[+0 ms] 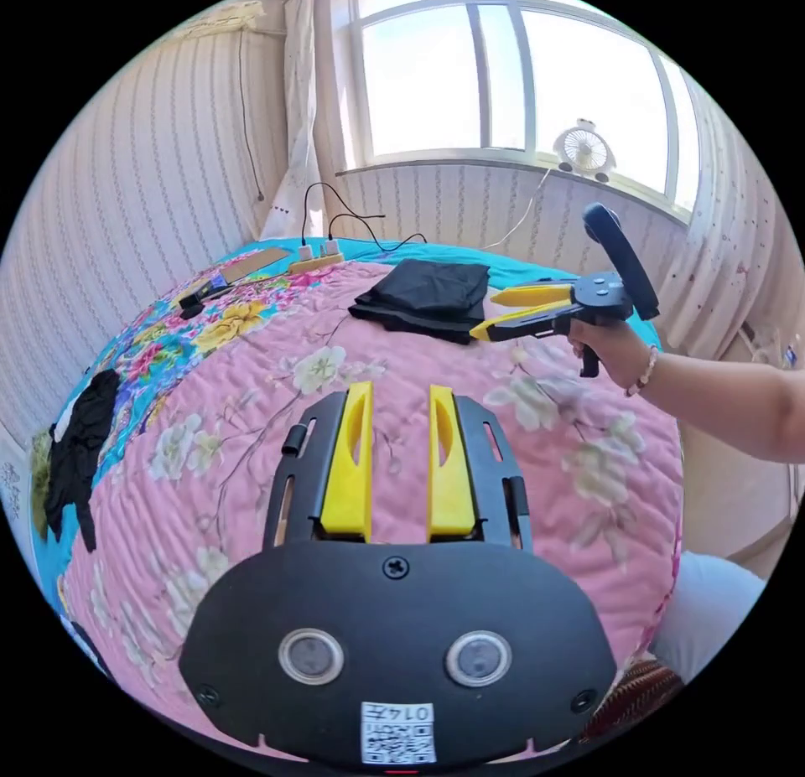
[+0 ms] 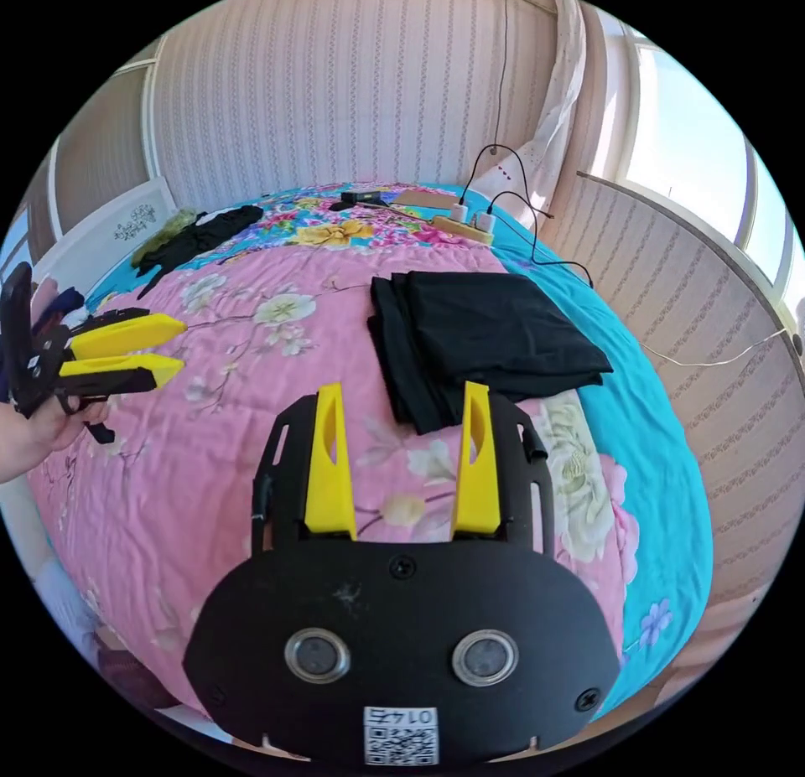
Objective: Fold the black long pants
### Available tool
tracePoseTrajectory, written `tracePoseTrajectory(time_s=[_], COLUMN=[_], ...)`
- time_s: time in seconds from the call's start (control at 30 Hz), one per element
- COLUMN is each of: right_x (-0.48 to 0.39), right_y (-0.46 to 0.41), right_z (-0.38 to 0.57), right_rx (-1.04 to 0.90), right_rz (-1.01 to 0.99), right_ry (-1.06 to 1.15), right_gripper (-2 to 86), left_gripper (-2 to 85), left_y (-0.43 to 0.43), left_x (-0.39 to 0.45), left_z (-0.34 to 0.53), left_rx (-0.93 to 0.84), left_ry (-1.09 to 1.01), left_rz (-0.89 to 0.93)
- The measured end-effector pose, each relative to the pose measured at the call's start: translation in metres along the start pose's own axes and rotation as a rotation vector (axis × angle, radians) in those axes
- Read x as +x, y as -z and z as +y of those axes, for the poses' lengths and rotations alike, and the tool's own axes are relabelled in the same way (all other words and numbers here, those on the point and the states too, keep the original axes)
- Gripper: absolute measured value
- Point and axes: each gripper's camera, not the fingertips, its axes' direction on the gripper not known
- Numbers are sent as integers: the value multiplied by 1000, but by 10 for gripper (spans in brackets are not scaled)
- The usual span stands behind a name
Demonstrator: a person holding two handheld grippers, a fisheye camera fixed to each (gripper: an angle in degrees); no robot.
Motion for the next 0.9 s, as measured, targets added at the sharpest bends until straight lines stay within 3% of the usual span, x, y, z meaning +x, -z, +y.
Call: tracePoseTrajectory(time_s=[0.13,0.23,0.33,0.5,0.7,0.8,0.9], right_x=[41,58,64,79,57,8,-52], right_y=[-59,-62,-67,-72,-14,39,70], right_z=[-18,-12,-10,-9,7,31,61], right_rx=[-154,-89,-78,-64,5,42,5], right_rz=[-42,-40,-1,-26,-156,-279,-479], right_ry=[-90,-163,-185,-208,-152,-83,-20], right_gripper=[163,123,90,65,42,37,35], left_gripper=[126,131,117,18,0,-2,-3], left_y=[-88,-143,-158,-148,-51,32,114], left_x=[-28,-45,-54,-51,-66,-72,-85], left_z=[-56,-82,-92,-92,-49,20,109], left_rx=[-98,-219,-218,-153,-75,-55,-122], left_ry=[103,185,226,118,79,17,95], left_rz=[45,67,96,115,267,282,297])
